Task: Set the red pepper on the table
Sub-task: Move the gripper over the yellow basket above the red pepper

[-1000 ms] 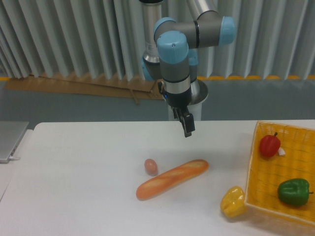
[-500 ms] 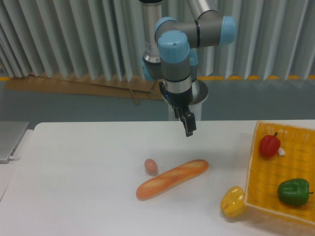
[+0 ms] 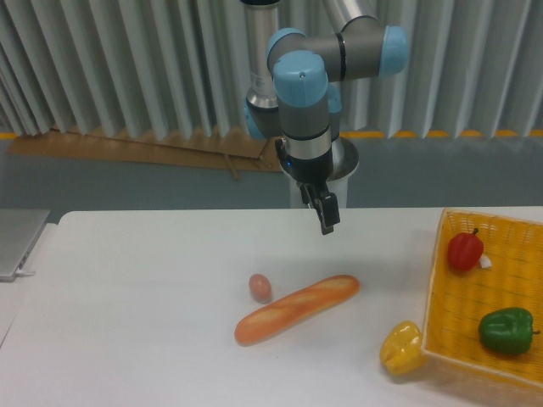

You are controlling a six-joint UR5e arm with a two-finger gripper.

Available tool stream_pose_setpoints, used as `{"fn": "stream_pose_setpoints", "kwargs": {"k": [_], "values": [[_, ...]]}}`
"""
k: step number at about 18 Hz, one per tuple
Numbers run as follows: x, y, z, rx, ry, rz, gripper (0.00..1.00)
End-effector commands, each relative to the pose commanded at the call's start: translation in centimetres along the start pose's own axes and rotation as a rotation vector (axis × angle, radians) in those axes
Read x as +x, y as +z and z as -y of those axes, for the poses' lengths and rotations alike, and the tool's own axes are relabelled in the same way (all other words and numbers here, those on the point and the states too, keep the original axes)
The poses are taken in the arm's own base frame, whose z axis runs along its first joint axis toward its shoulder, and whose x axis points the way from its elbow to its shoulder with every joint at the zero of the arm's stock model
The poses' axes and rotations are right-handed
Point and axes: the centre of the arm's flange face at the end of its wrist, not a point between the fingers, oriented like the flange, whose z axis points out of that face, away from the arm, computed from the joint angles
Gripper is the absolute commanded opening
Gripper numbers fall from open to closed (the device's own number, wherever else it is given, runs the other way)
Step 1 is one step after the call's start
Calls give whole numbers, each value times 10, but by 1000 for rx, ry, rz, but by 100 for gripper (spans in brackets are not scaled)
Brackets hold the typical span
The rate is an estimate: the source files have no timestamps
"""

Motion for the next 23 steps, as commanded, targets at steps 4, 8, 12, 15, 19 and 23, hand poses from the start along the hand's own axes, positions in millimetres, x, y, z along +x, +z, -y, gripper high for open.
{"fn": "stream_pose_setpoints", "kwargs": {"k": [4, 8, 12, 15, 19, 23], "values": [[-20, 1, -38, -1, -68, 2, 100], [-38, 1, -74, -5, -80, 12, 100], [-56, 10, -115, -2, 60, 5, 100], [-69, 20, -131, -2, 127, 10, 100], [-81, 33, -150, 0, 218, 3, 100], [-86, 39, -166, 19, 304, -3, 100]]}}
